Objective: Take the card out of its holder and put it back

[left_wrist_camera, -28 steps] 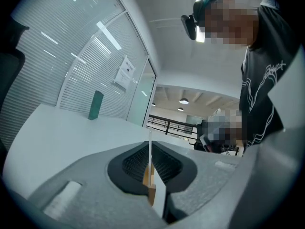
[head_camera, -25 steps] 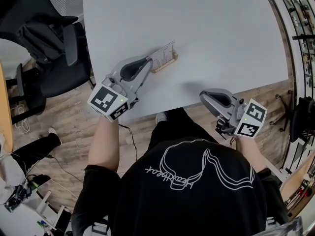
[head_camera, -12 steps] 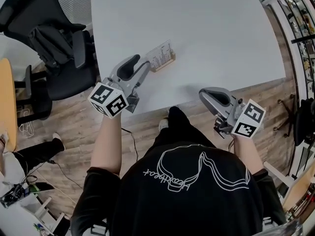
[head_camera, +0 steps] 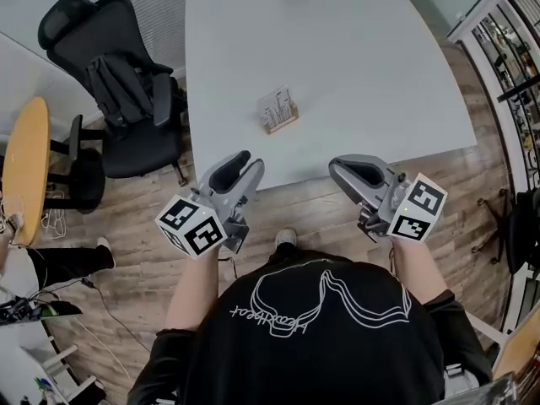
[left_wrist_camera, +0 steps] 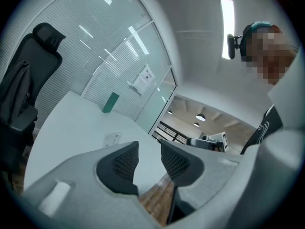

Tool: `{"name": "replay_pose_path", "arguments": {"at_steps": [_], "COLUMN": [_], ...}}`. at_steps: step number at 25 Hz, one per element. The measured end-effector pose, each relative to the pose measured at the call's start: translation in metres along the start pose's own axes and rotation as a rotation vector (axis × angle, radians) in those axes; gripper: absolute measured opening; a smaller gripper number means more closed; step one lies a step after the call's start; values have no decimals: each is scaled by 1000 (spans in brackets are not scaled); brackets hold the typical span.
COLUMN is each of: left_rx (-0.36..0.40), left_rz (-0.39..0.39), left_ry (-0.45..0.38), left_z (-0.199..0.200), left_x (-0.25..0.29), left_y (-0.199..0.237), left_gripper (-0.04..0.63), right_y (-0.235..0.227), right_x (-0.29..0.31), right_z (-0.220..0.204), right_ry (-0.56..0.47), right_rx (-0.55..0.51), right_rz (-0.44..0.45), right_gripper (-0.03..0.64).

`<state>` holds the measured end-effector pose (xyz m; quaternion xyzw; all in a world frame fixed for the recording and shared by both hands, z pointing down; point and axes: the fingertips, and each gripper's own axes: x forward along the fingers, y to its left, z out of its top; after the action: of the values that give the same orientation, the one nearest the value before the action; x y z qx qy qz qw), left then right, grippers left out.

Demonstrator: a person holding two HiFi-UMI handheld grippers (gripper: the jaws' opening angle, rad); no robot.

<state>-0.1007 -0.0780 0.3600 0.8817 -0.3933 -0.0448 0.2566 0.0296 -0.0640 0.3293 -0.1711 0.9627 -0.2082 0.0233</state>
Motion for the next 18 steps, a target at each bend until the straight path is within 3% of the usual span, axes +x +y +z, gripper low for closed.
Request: {"name": "replay_pose_path", "arguments": {"at_steps": [5, 9, 14, 18], "left_rx": [51, 98, 221, 242], "left_rz": [-20, -25, -5, -18], "left_ry": [6, -6, 8, -16], "left_z": [-13, -23, -50, -59], "left_x": [-25, -40, -48, -52], "left_y": [-94, -156, -228, -271], "left_gripper": [41, 21, 14, 14], "right_y": [57, 98, 141, 166], "right_x": [-29, -57, -109, -144], "right_z": [-5, -7, -6, 2], "right_ry": [9, 6, -34, -88], "right_rx": [-9, -30, -29, 1], "right_rz": [79, 132, 171, 216], "right_gripper": [8, 8, 7, 6]}}
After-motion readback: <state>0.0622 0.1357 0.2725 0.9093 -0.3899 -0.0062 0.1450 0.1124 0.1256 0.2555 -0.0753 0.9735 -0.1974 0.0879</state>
